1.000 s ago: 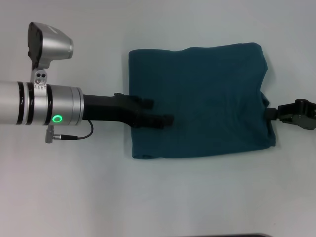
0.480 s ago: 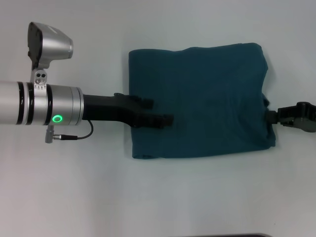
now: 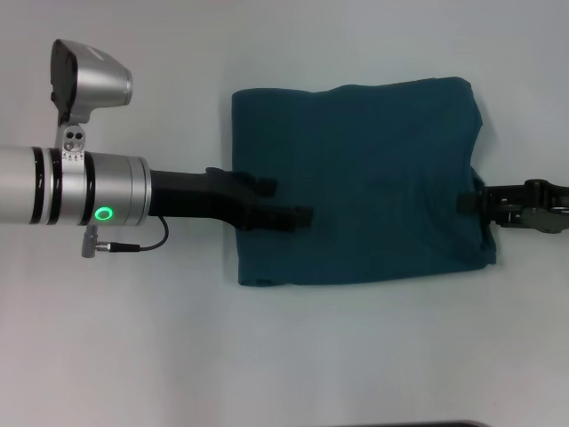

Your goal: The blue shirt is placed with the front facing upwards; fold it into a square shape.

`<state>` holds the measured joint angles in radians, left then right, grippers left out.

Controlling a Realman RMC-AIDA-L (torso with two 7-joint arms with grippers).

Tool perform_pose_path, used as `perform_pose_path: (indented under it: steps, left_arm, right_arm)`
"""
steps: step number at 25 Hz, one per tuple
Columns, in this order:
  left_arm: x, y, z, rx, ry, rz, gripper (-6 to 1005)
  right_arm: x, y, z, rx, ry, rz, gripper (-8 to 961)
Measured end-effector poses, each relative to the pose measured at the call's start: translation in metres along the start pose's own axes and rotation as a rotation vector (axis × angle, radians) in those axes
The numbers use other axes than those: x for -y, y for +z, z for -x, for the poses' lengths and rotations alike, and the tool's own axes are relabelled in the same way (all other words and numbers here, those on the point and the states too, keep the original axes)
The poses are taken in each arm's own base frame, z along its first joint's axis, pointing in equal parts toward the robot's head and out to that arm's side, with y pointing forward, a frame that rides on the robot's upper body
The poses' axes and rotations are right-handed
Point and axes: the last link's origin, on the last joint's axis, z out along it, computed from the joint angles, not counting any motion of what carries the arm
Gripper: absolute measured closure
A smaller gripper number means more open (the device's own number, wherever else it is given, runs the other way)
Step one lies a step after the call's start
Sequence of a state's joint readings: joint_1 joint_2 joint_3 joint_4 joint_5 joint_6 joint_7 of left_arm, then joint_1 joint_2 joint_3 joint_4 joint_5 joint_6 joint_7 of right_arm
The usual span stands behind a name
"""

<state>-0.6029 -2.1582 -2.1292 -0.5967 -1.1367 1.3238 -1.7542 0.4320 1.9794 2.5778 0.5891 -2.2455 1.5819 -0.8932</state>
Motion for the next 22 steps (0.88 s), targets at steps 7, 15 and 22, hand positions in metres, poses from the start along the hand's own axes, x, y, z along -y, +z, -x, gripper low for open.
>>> perform_pose_path:
  steps: [7,15,22]
  left_arm:
    - [0.0001,-0.0002,0.0007,0.0,-0.002,0.0,83]
    - [0.0001,-0.0003,0.001,0.0,-0.002,-0.001,83]
    - [0.0001,-0.0002,0.0006,0.0,-0.001,-0.001,83]
  right_arm:
    - [0.0018,0.0049,-0.0011,0.0,0.02,-0.006,467]
    - [0.0052,0.0019,-0.0048,0.005,0.028,-0.01,631]
    - [0.0066,-0.0046,-0.0069,0.008,0.031,-0.007,939]
